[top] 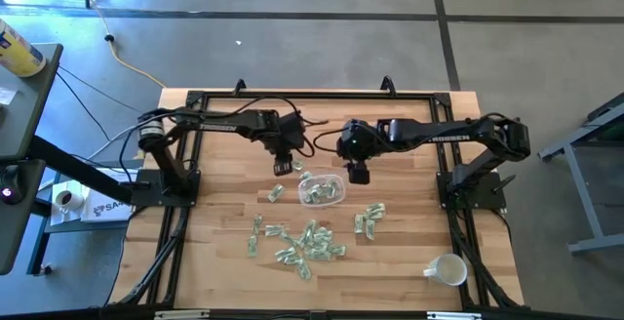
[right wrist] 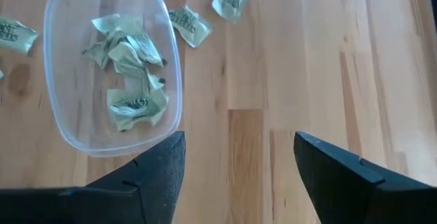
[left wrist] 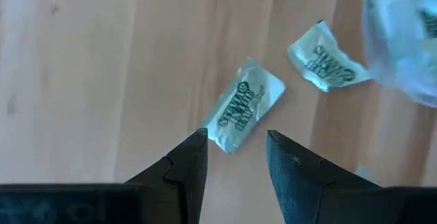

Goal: Pick and place Stevia / Truvia into bins
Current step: Put the stevia packet into the transparent container

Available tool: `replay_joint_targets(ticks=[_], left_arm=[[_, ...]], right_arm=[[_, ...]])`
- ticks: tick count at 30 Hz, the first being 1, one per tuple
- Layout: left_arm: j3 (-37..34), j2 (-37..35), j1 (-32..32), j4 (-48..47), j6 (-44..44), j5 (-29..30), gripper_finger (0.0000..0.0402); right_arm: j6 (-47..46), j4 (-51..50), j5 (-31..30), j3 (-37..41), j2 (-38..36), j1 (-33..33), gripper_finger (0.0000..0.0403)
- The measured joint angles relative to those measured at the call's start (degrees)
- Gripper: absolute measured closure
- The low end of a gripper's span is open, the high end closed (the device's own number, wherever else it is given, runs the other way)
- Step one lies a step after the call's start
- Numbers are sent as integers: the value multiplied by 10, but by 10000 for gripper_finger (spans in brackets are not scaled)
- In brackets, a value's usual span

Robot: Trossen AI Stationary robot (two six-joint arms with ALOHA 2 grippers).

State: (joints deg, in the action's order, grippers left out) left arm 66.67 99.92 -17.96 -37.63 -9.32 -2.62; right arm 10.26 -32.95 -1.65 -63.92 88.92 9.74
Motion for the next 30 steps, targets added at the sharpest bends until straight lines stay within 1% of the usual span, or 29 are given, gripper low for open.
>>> replay_joint_targets(ticks=[5, 8, 11, 16, 19, 22, 26, 28, 30], left_arm=[[0, 37, -1, 37, -27, 0, 220], [0, 59, -1, 55, -30, -13, 220], [1, 82, -1, 50, -43, -18, 220], [3, 96, -1, 47, -44, -20, 227], [2, 96, -1, 49, -44, -14, 257], [2, 97, -1, 50, -44, -4, 307], [2, 97, 0, 50, -35, 10, 377], [2, 97, 0, 49, -17, 19, 381], [2, 92, 0, 49, 3, 24, 375]], right_arm=[[-2, -4, -15, 0, 0, 0, 141], [-2, -3, -23, 0, 0, 1, 141], [-5, -3, -30, 0, 0, 1, 141], [-12, -3, -44, 0, 0, 1, 141], [-12, -9, -51, 0, 0, 1, 141], [-12, -24, -63, 0, 0, 1, 141], [-19, -30, -64, 0, -6, 1, 141], [-28, -45, -65, 0, -15, 1, 141], [-42, -61, -73, 0, -29, -3, 141]])
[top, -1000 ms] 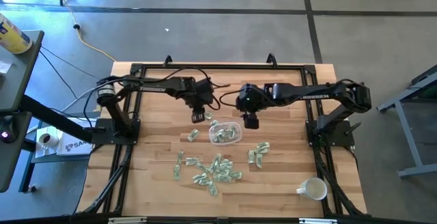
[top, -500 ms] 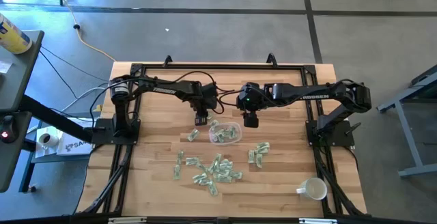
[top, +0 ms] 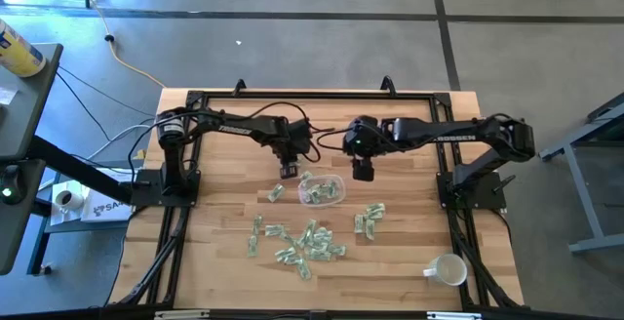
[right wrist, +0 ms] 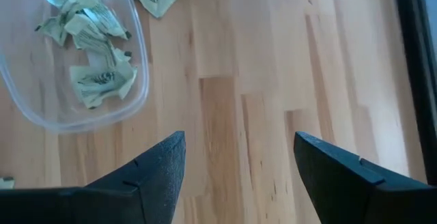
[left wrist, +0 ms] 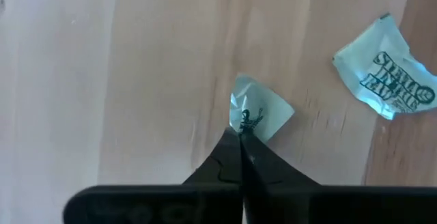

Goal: Pick and place Stevia / Truvia into bins
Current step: Put the stevia packet into the transparent container

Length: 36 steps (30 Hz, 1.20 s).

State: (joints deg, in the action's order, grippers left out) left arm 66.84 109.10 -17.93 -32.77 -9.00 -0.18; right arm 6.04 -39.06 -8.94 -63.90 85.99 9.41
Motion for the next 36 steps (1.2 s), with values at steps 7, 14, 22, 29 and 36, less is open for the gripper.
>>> replay_joint_targets(ticks=[7, 14, 22, 29, 36], left_arm=[[-6, -50, 34, -15, 71, 18, 382], [-4, -130, 119, 21, 159, 4, 382], [0, -121, 206, 169, 248, -27, 382], [-2, -57, 192, 190, 311, -9, 374], [20, -55, 187, 141, 367, 22, 214]], right_arm=[[-71, -21, -74, 50, -89, -48, 141], [-235, -27, -131, 144, -184, -145, 141], [-364, -11, -180, 200, -205, -249, 141], [-373, 24, -198, 215, -205, -284, 141], [-316, 11, -141, 216, -204, -283, 141]])
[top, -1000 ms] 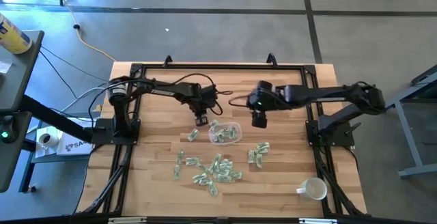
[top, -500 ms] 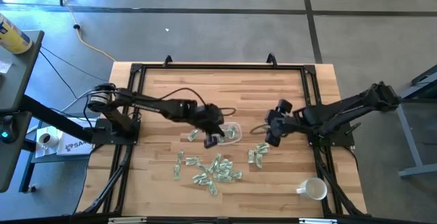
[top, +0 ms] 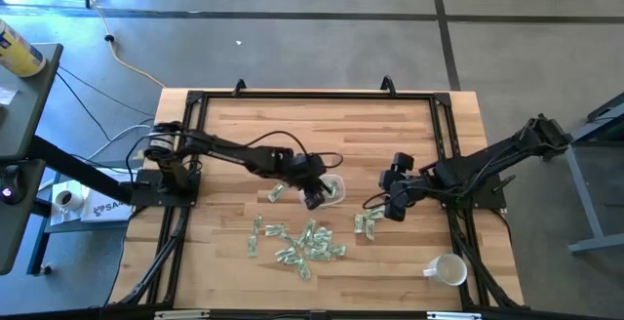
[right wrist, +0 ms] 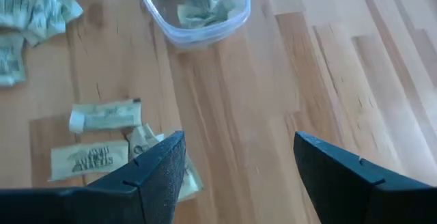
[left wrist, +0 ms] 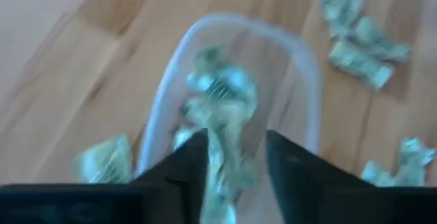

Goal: Pick and place Stevia / Truvia into bins
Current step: Put the stevia packet into the transparent container

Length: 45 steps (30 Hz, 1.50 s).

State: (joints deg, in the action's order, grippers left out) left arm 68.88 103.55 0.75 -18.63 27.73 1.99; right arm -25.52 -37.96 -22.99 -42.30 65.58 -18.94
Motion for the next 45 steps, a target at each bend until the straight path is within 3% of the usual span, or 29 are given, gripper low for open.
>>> replay_joint_targets(ticks=[5, 7, 10, 14, 18, 24, 36, 40, 45], left_arm=[[58, -34, 13, -217, 51, 6, 137], [61, -46, 26, -313, 75, 33, 133], [42, -57, 32, -394, 110, 28, 147], [-9, -60, 29, -360, 134, -2, 178], [-48, -59, 23, -265, 153, -29, 198], [-96, -59, 23, -246, 167, -1, 208], [-150, -60, 23, -185, 178, 0, 212], [-153, -61, 23, -185, 177, 18, 243], [-153, -60, 23, -178, 155, 46, 308]], right_arm=[[6, -3, -2, 0, 0, 1, 141], [18, -9, -2, 0, 0, 1, 141], [32, -10, -1, 0, 0, 10, 141], [54, -10, -2, 1, 0, 36, 141], [78, -10, 10, 1, 0, 69, 141], [112, -10, 42, 1, 0, 112, 141], [155, -6, 70, 1, 0, 191, 141], [155, -6, 71, 1, 0, 208, 141], [152, -2, 71, 1, 0, 221, 141]])
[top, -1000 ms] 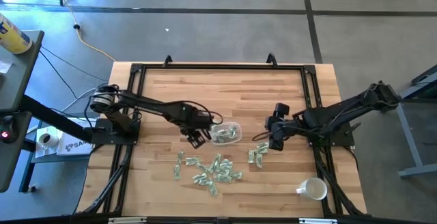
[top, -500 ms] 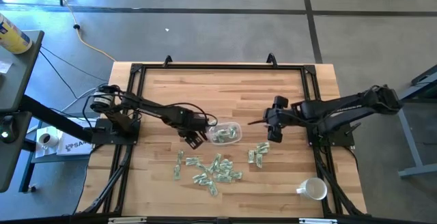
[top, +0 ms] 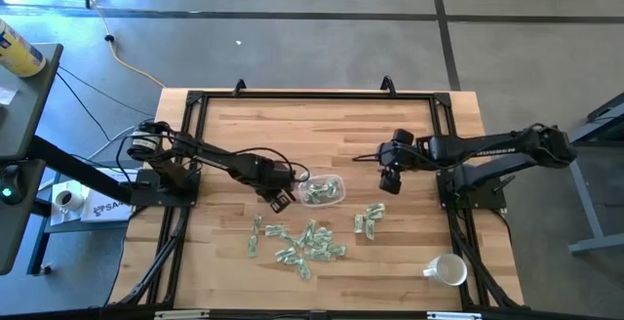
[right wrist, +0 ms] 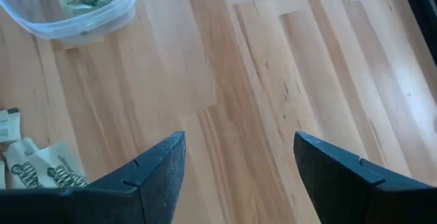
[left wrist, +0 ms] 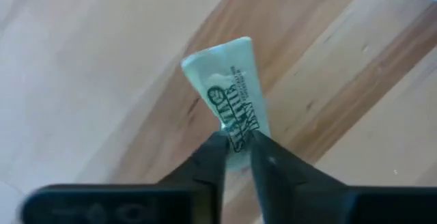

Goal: Pick and place Stevia / Truvia into bins
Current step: Put the stevia packet into the transparent container

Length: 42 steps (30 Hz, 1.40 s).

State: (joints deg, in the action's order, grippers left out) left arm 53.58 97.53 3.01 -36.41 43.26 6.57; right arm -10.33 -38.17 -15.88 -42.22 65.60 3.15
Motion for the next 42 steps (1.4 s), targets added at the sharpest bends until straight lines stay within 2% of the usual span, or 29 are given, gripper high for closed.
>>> replay_joint_targets(ticks=[5, 11, 20, 24, 31, 35, 42], left_arm=[[5, -1, 0, 3, -1, 8, 377], [50, -1, 0, 6, -17, 11, 373], [183, 2, 0, 4, -85, 30, 378], [204, 11, 0, 15, -87, 29, 378], [204, 61, -1, 69, -86, -37, 377], [204, 81, -4, 102, -85, -74, 340], [218, 67, -4, 72, -72, -57, 228]], right_arm=[[-19, 15, -1, 0, 0, 3, 141], [-70, 29, -54, 0, -12, -26, 141], [-199, -23, -77, 0, -73, -121, 141], [-233, -40, -93, 0, -80, -160, 141], [-248, -45, -95, 0, -74, -197, 141], [-248, -56, -99, 0, -75, -198, 141], [-237, -88, -104, 0, -75, -198, 141]])
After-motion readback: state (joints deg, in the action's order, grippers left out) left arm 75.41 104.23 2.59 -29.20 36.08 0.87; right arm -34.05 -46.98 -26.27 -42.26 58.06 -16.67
